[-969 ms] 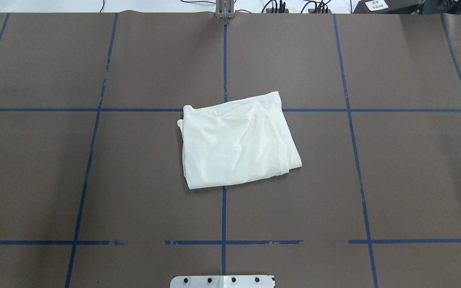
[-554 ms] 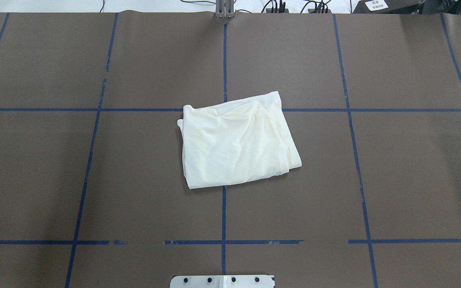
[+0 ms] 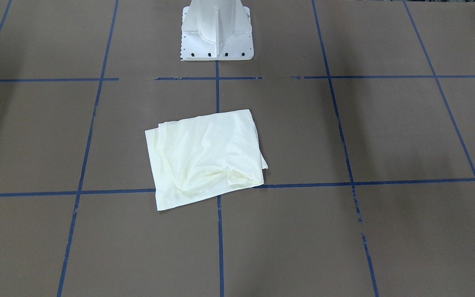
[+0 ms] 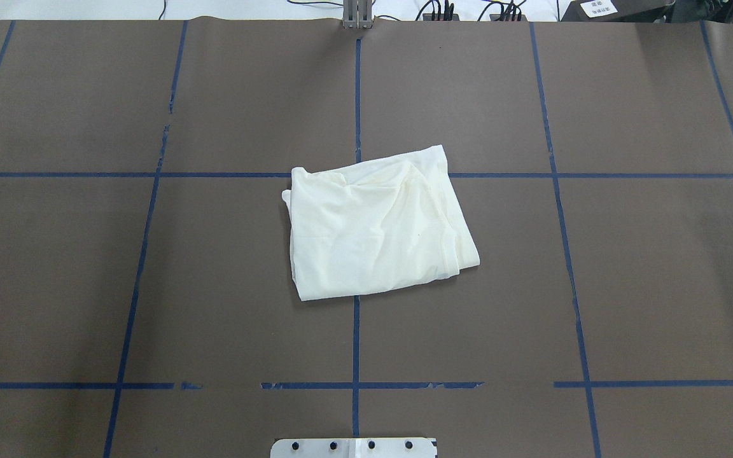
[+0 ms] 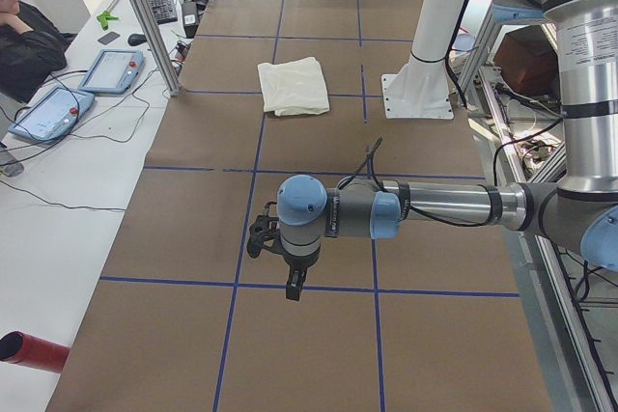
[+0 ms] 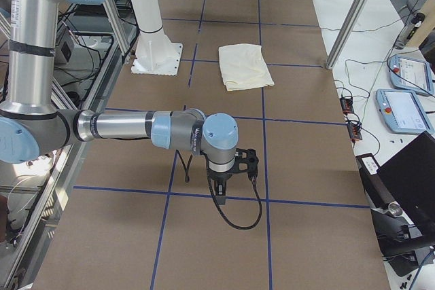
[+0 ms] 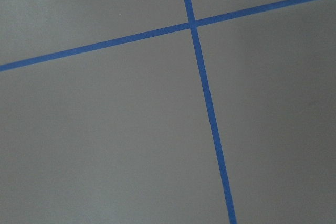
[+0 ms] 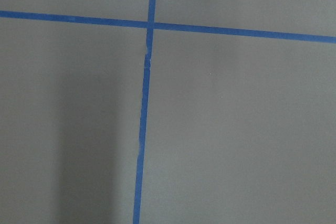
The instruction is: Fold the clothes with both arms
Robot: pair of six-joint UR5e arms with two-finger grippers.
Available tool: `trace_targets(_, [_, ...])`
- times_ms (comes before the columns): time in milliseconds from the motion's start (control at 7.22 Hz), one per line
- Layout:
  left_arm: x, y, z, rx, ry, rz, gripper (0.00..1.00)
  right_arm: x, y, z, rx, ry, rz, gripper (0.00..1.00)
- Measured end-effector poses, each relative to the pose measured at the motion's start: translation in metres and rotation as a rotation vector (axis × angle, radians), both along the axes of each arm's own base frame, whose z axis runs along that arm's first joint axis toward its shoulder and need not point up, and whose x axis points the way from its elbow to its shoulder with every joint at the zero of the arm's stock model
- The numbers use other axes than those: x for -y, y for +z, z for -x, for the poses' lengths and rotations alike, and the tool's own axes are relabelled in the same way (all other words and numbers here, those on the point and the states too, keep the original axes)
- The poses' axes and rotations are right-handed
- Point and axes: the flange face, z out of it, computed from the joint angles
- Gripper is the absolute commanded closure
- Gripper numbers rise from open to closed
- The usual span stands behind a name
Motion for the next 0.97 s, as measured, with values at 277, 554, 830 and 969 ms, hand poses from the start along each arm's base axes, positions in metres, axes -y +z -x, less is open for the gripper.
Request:
trace_targets(277, [0.001,-0.003,-0.001,-0.006,0.002,-0.011,0.0,-0.002,0.003,0.0,-0.014,-0.004,0.009,0.0])
trace_targets(554, [0.002,-0.004,-0.001,-0.009,0.003,-0.016,0.0,-0.005,0.006,0.001,-0.015,-0.008,0.011,0.0])
trace_targets(830, [0.002,-0.006,-0.001,-0.01,0.002,-0.018,0.0,-0.011,0.01,0.002,-0.01,-0.015,0.01,0.0])
trace_targets(969, [0.002,-0.007,-0.001,-0.011,0.002,-0.02,0.0,-0.013,0.011,0.002,-0.009,-0.017,0.011,0.0])
